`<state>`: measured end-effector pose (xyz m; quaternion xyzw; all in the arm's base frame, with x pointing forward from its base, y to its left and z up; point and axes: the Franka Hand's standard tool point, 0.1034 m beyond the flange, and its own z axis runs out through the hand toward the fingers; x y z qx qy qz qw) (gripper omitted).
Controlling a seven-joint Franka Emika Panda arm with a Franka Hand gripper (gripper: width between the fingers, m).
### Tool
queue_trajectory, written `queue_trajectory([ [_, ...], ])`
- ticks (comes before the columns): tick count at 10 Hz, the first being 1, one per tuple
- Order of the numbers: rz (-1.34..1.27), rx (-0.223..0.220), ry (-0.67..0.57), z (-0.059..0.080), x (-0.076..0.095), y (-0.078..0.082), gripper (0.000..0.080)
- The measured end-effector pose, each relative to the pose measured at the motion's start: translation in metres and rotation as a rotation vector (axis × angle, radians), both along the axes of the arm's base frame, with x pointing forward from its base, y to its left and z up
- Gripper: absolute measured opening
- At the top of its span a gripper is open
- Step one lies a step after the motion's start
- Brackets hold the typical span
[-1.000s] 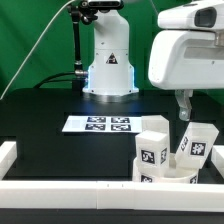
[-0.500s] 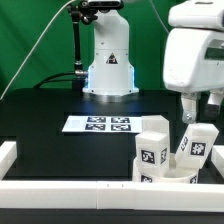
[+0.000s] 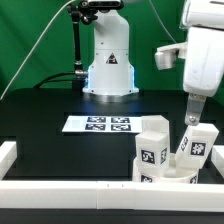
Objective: Assemble stool
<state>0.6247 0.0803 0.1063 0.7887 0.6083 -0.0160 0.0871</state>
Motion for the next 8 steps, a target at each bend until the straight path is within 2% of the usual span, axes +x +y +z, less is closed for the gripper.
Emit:
queue_trajectory([
  [3,0.168,-0.038,0.034,-0.008,-0.001,0.002,0.0649],
  [7,0.126,-0.040,0.047,-0.018,-0.005,0.004,0.0649],
  [8,0.123,-0.040,0.048,-0.019,-0.005,0.004,0.0612],
])
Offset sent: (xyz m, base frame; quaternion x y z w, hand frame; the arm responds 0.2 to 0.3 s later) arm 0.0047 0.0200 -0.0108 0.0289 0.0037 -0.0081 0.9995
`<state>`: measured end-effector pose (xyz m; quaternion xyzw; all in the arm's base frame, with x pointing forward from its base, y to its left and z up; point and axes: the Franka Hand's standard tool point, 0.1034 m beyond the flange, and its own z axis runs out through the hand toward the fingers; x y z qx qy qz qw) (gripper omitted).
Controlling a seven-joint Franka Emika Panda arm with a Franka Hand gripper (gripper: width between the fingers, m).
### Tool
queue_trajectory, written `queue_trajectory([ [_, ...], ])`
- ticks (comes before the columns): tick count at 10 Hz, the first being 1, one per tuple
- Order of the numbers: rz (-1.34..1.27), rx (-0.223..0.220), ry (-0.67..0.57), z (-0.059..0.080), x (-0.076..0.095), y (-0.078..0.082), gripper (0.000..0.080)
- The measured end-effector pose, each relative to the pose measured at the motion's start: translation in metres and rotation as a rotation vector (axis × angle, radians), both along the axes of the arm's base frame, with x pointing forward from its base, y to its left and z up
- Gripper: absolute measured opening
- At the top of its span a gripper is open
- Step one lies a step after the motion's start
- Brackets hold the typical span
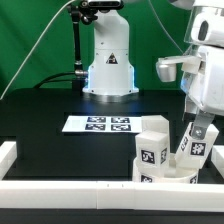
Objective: Assemble stool
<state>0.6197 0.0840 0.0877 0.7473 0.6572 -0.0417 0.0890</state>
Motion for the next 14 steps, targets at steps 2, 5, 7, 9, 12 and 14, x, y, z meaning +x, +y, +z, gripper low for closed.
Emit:
queue_trajectory([
  [2,-0.002,0.000,0.000,0.000,0.000,0.000,0.0407],
  [5,-0.004,-0.001,0.002,-0.001,0.001,-0.005,0.0334],
  [7,-0.054,0.002,-0.007,-0.001,0.001,-0.006,0.0334],
  [9,-0.179,0.006,-0.026,-0.001,0.000,-0.008,0.0334],
  [12,-0.573,0.004,-0.061,-0.001,-0.006,-0.015,0.0334],
  [14,-0.763,0.012,-0.081,-0.001,-0.007,-0.017,0.0334],
])
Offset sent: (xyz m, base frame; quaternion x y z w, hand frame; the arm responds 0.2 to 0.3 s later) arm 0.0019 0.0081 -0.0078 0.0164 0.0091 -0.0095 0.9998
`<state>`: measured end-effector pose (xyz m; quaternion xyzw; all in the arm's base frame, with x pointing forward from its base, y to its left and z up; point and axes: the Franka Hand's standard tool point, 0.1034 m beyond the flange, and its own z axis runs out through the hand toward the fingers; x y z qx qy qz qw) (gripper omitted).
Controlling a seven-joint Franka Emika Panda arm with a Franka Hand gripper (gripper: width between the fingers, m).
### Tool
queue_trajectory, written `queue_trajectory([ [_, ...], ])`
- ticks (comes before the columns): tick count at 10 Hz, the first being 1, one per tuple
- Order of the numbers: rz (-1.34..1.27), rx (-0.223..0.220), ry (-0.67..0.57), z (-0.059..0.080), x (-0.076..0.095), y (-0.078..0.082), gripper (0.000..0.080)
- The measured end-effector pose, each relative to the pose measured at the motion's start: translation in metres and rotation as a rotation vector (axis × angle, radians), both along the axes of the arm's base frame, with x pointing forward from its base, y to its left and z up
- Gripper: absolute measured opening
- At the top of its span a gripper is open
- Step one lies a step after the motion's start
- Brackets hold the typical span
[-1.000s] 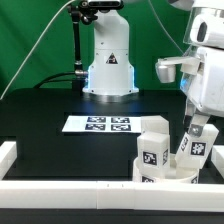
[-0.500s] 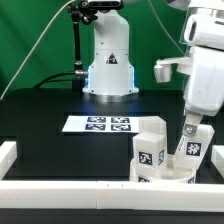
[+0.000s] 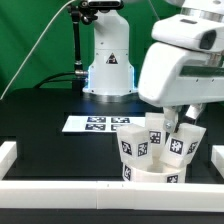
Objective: Assemble stool
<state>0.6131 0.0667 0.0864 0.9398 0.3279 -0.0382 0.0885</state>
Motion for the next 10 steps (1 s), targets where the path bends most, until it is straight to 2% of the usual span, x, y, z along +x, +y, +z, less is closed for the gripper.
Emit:
queue_trajectory([
  [5,-0.303,-0.001,-0.059,0.001,0.000,0.000,0.0334],
  [7,-0.545,0.034,-0.068,0.000,-0.002,-0.014,0.0335],
  [10,-0.862,0.139,-0.094,-0.001,0.000,-0.021,0.0335],
])
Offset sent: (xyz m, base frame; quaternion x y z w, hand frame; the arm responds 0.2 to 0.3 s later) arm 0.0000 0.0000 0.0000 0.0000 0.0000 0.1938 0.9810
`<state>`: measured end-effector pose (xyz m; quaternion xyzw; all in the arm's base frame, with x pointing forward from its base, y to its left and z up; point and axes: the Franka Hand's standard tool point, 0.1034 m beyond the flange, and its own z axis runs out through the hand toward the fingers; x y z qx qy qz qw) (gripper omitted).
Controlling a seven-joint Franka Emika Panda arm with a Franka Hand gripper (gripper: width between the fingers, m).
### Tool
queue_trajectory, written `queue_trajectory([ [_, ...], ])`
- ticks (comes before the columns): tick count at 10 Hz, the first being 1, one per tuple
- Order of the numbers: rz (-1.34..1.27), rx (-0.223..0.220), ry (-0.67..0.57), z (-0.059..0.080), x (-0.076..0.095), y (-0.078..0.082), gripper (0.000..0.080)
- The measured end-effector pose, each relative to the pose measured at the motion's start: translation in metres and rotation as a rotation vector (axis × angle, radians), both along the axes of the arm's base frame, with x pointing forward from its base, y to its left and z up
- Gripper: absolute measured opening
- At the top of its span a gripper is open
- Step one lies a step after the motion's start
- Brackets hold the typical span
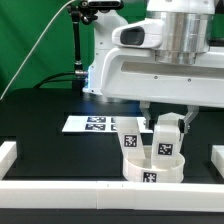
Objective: Assemble stool
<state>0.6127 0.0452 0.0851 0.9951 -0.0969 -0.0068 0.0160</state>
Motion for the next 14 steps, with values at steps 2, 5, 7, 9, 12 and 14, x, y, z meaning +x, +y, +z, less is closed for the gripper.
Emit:
queue_trajectory([
  [2,-0.125,0.013,-0.003,0.000,0.000,0.000,0.0335],
  [5,-0.316,0.010,-0.008,-0.001,0.000,0.001,0.0335],
  [7,-0.567,0.006,-0.020,-0.001,0.001,0.003,0.0335],
  [9,-0.804,0.017,-0.029,-0.002,0.003,0.004,0.0335],
  [12,-1.131,0.076,-0.073,-0.002,0.008,0.007,0.0335],
  [14,-1.271,0.082,-0.074,-0.002,0.008,0.011,0.0335],
])
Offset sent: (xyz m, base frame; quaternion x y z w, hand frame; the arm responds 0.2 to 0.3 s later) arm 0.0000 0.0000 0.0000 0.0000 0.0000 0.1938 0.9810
